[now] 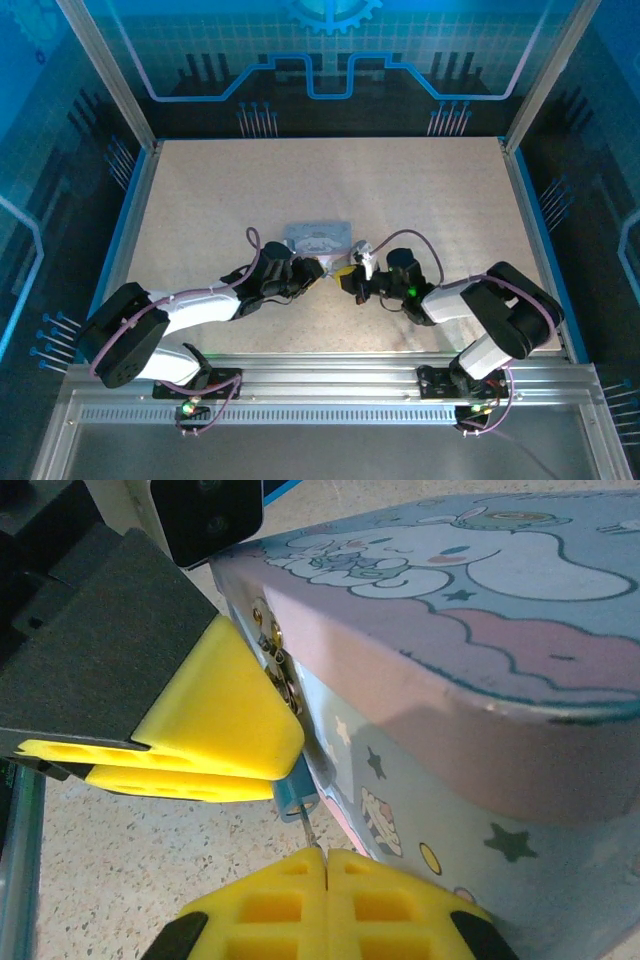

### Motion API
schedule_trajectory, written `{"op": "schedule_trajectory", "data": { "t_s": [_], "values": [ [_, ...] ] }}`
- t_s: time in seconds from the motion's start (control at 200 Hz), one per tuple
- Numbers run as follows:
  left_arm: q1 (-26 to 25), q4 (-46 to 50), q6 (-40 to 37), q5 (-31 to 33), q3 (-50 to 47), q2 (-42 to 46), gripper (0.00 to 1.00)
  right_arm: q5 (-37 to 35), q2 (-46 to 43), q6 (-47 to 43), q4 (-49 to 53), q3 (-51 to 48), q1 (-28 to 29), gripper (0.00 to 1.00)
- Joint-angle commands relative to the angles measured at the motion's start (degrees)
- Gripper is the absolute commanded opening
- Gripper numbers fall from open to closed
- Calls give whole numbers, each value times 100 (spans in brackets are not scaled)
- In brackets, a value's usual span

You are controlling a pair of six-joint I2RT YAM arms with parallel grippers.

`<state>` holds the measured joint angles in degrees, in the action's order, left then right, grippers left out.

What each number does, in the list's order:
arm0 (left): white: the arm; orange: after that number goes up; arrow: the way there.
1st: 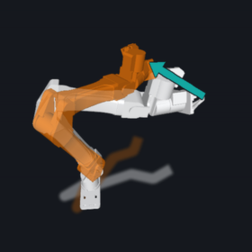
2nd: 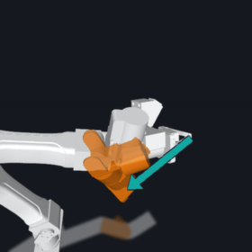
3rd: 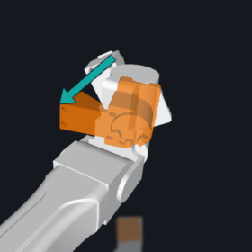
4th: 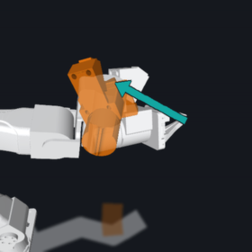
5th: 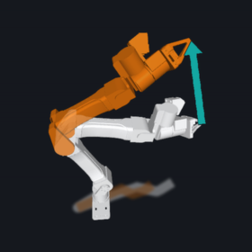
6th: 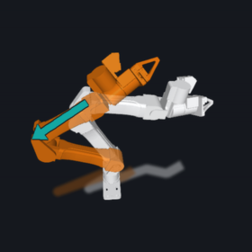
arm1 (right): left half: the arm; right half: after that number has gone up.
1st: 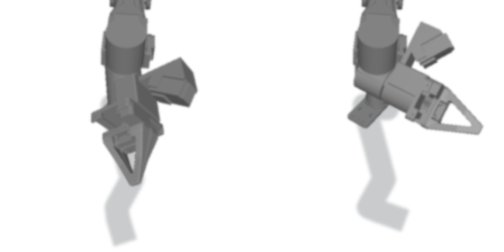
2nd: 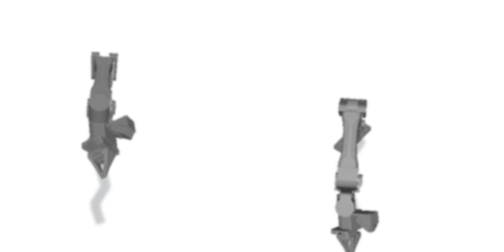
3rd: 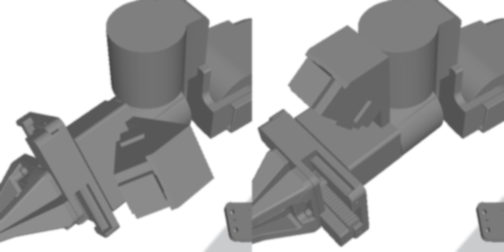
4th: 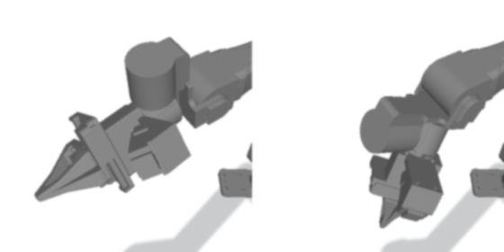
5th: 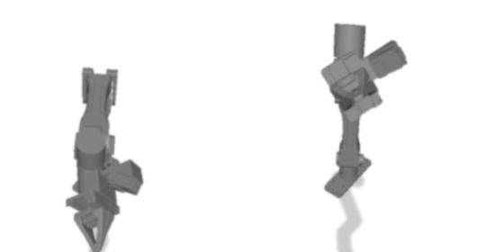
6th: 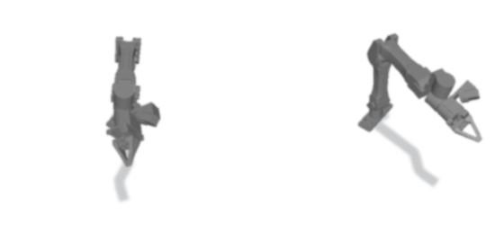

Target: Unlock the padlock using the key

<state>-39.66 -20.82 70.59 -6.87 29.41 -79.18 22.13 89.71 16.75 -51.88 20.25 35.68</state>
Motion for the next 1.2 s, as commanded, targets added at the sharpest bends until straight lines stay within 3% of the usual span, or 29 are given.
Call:
{"op": "schedule_trajectory", "data": {
  "t_s": [0.0,0.65,1.015,1.196],
  "values": [
    [-130,-672,94,-723,231,32,26,133,207,117,-265,149,79,1],
    [-143,-561,-69,-831,120,-43,26,796,421,435,-395,488,-151,1],
    [-184,-771,-37,-861,117,-329,25,791,503,584,-289,1037,34,0],
    [-183,-886,-14,-779,94,-464,25,540,551,785,-391,826,163,0]
  ]
}}
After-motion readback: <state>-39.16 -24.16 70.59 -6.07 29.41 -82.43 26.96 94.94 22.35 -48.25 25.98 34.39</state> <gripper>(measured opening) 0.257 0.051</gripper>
